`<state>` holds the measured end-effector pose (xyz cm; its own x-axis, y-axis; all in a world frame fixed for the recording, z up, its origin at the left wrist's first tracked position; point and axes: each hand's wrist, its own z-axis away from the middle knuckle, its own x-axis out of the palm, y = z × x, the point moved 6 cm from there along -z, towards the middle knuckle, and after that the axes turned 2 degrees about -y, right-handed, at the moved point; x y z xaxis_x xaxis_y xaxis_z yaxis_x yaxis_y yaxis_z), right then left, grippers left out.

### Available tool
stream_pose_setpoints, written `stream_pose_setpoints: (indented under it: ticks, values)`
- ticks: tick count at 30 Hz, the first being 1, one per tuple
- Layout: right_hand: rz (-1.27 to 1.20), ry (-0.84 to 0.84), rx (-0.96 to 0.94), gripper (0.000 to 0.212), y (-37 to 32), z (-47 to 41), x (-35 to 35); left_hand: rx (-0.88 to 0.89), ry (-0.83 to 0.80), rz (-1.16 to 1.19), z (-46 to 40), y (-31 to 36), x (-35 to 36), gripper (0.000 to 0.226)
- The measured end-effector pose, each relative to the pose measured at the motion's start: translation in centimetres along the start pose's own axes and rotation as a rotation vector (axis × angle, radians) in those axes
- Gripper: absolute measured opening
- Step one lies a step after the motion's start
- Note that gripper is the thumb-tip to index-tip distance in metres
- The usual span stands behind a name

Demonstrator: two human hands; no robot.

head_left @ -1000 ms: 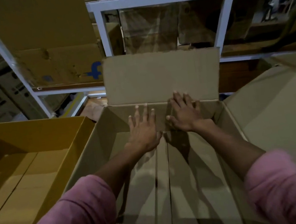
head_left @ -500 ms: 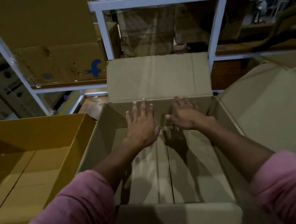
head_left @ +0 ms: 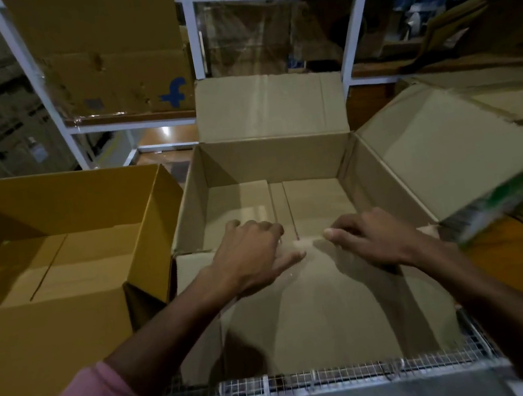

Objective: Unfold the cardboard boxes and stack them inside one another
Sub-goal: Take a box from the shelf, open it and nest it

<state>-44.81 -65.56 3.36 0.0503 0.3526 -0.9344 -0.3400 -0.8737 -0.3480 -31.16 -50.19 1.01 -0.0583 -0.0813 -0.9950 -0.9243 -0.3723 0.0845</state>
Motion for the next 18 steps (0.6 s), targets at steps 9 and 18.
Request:
stream_pose_setpoints:
  ticks: [9,18]
  values:
    - [0.194,0.268,0.026,0.036,1.7,2.3,4.2,-0.125,0.151,-0.083,2.5,0.6,2.3,0.044]
    - [0.206,0.607,0.312,0.077,6.8,7.9,5.5,-0.584,0.354,0.051,8.5,-0.9,6.6,0.105]
